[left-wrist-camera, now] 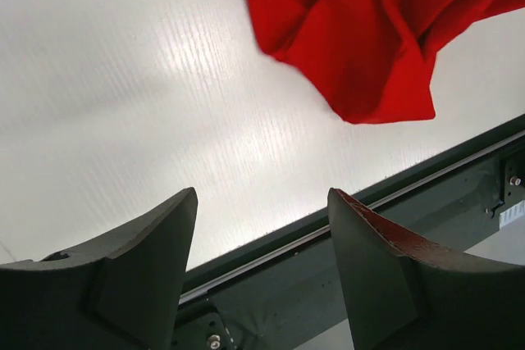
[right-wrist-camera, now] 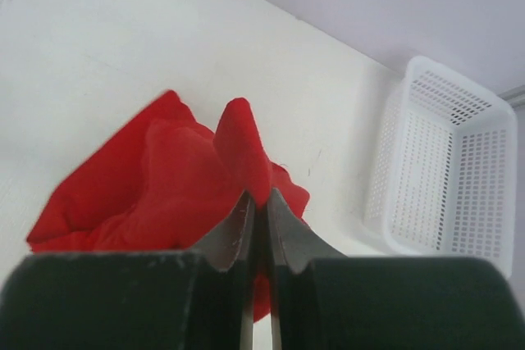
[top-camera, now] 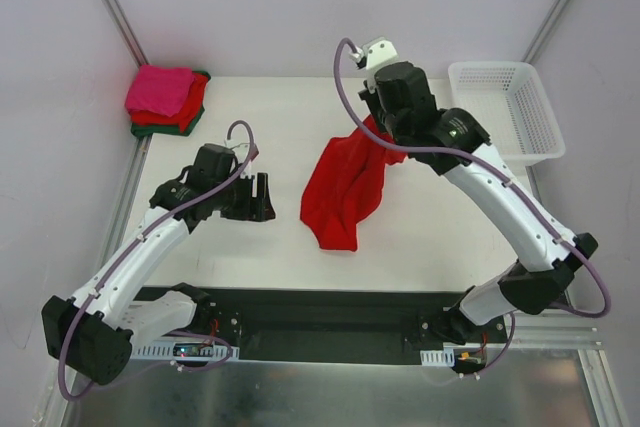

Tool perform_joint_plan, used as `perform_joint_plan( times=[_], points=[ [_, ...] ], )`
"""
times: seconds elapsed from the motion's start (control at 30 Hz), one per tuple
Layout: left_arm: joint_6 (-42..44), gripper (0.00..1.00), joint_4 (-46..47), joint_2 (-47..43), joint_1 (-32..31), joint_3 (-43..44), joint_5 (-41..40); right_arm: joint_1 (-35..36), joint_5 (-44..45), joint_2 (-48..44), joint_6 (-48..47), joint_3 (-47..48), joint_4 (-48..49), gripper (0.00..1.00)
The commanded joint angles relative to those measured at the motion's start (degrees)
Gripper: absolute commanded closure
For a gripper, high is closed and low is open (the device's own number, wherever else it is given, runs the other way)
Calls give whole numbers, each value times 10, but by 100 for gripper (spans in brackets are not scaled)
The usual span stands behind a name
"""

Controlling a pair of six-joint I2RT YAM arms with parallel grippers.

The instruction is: Fold and stack the t-shirts

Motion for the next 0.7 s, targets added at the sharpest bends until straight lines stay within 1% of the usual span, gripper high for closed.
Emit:
perform_joint_plan(
  times=[0.0,0.13,0.33,0.43,0.47,0.5,0.67],
  points=[
    [-17,36,39,7,2,-15,26,0,41,-34,-13,20,-22,99],
    [-23,37,80,16,2,-20,45,-1,46,-49,-7,-21,-15,98],
    [-54,39,168,71,2,-41,98,-1,42,-70,25,-73,-14,98],
    [-87,40,250,111,-1,-67,142,-1,37,-81,39,-100,-14,98],
    [-108,40,295,133,-4,-83,157,0,35,-85,43,-107,-14,98],
    [-117,41,315,144,-14,-88,169,-1,34,-91,45,-116,-13,98],
    [-138,40,368,223,-65,-87,139,-1,31,-104,56,-133,-15,98]
  ],
)
